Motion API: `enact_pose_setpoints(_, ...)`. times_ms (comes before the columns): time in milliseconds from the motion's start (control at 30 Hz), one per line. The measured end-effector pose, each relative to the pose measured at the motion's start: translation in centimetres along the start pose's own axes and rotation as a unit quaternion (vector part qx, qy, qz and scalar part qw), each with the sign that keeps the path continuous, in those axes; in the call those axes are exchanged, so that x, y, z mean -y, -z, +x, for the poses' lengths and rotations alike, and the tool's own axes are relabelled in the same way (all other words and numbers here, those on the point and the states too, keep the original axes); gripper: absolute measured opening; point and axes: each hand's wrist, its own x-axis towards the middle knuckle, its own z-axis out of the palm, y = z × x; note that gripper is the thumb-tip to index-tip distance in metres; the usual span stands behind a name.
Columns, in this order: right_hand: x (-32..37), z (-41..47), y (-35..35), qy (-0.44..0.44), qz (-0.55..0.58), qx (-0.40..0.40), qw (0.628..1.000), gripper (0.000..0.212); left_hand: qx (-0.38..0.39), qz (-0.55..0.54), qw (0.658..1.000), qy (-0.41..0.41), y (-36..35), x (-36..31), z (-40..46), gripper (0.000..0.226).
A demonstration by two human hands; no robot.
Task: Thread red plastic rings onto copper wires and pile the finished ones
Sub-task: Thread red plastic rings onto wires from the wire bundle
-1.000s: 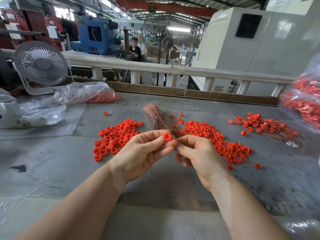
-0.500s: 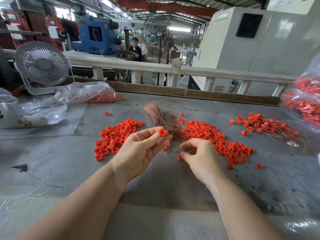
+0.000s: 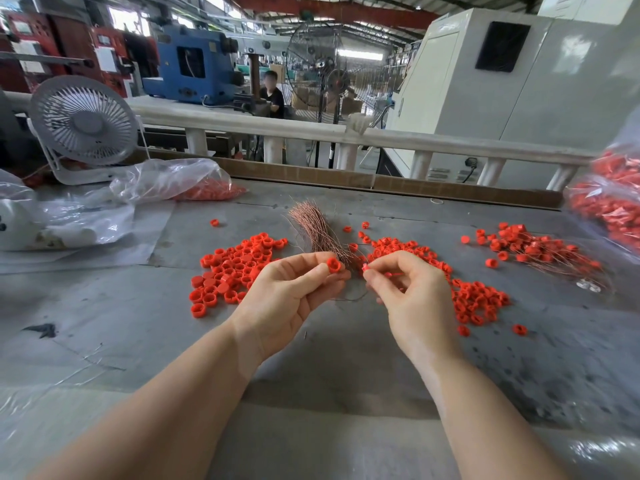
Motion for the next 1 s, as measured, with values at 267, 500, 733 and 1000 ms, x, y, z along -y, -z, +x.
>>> enact_pose_setpoints(267,0.7,-0.17,-0.23,0.003,0.098,0.019,0.995,0.027,0.016,0.071,0.997,-0.028,-0.63,0.39,-0.35,0.011)
enact_pose_setpoints(500,0.91,-0.27,-0.19,0.022,0.064,0.02,0.998,0.031,0.017,0.112,0.993,-0.041,-0.79,0.55,-0.46,0.014)
enact_pose_setpoints(733,0.76,-0.28,-0.3,0.035,0.06,0.017,0.997,0.029,0.021,0.108,0.993,-0.051,-0.57,0.64,-0.36,0.013)
enact_pose_setpoints(1000,0.61,-0.34,-0.4,0.039,0.065,0.018,0.997,0.029,0.028,0.113,0.992,-0.055,-0.38,0.71,-0.32,0.022)
